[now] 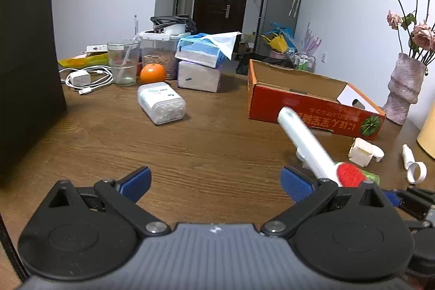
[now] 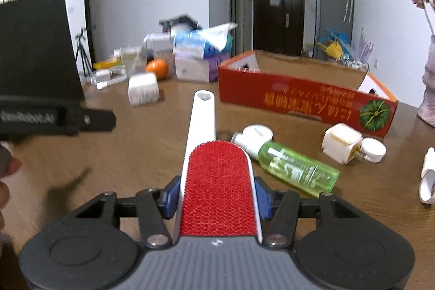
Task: Organize rigid objects
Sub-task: 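Grasp the green spray bottle with the left tool while the right tool holds the lint roller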
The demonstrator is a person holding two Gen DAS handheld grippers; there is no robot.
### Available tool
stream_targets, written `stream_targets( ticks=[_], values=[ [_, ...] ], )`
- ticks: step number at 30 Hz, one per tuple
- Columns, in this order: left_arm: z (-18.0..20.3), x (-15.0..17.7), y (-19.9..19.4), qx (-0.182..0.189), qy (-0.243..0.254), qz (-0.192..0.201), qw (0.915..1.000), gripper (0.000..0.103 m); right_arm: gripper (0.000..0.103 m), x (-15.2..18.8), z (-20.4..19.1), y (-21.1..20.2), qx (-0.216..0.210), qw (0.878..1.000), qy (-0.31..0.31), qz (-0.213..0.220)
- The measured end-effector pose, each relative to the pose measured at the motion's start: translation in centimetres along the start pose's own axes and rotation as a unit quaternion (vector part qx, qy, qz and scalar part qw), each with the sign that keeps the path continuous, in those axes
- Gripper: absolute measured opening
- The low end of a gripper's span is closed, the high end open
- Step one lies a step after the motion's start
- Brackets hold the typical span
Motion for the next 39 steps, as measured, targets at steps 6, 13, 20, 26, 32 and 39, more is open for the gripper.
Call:
stream_targets(
  ticks=[6, 13, 20, 26, 32, 39],
  values=[
    [2.0, -0.3, 0.2, -0.008, 0.030, 0.001, 0.9995, 0.103, 0.054, -1.2, 2.5, -1.9, 0.016, 0.999, 0.025, 0.036],
    [5.1, -1.1, 1.6, 0.015, 0.059, -0.006, 0.9981, 0.103, 0.054, -1.6, 6.3, -2.3, 0.036, 0.997, 0.044, 0.044],
    [10.0, 0.3, 3.1, 0.051, 0.132, -0.030, 0.9895, 0.103, 0.054, -1.2, 10.0, -3.4, 0.064, 0.995, 0.058, 0.053],
    [13.7, 0.8, 4.8, 0.083, 0.190, -0.030, 0.9777, 0.103, 0.054, -1.0, 12.9, -3.9, 0.075, 0.993, 0.070, 0.056],
    [16.9, 2.4, 5.9, 0.124, 0.277, -0.032, 0.9523, 0.103, 0.054, -0.5, 14.6, -4.3, 0.084, 0.992, 0.076, 0.055],
    [19.5, 3.2, 8.9, 0.144, 0.310, -0.041, 0.9389, 0.103, 0.054, 0.3, 16.0, -4.3, 0.095, 0.991, 0.080, 0.047]
  ],
)
Point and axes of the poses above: each gripper's, at about its wrist camera, not at the fingertips, and y roughly the way its jaws point, z to its right, x to its underside, the point moved 5 cm from there along y, roughly the way its jaws point, and after that the axes turned 1 degree about x, right-handed, at the moved point
